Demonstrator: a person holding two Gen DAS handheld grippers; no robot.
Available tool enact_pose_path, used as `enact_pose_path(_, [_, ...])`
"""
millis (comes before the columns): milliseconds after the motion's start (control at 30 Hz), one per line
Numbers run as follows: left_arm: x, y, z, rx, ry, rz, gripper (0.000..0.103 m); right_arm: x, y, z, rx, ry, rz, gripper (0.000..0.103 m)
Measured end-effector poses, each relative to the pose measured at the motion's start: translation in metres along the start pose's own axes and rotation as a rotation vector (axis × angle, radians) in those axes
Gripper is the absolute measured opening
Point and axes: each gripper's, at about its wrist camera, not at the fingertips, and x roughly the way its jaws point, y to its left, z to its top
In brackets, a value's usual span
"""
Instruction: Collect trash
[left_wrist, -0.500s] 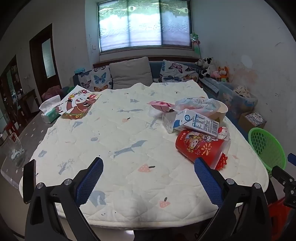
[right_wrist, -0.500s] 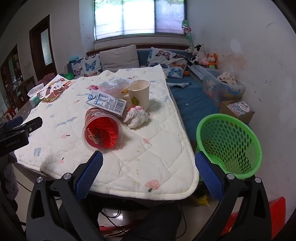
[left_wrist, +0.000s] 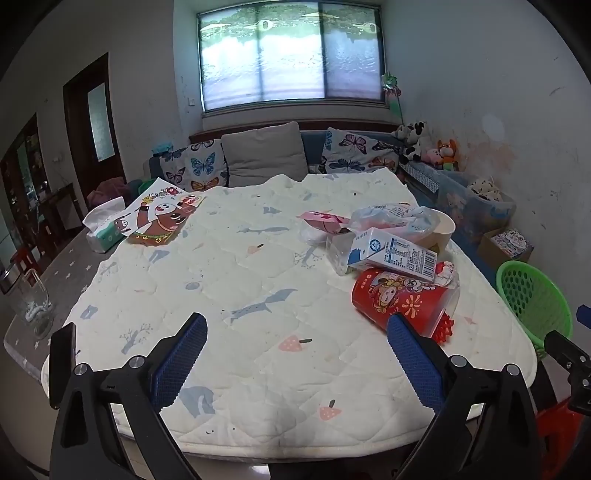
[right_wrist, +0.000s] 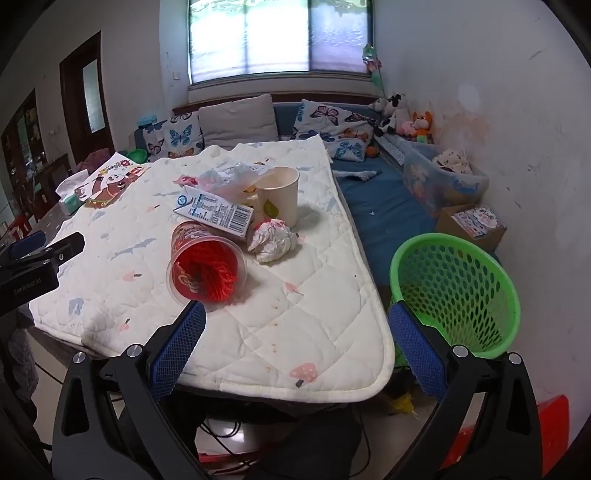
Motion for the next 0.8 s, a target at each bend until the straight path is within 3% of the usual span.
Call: enact_pose_path(800, [0.0013, -0.0016, 0.0007, 0.004, 0.001, -0.01, 0.094, 0.0054, 0.0003, 0.0, 0.001, 0.004, 0.004, 0.099])
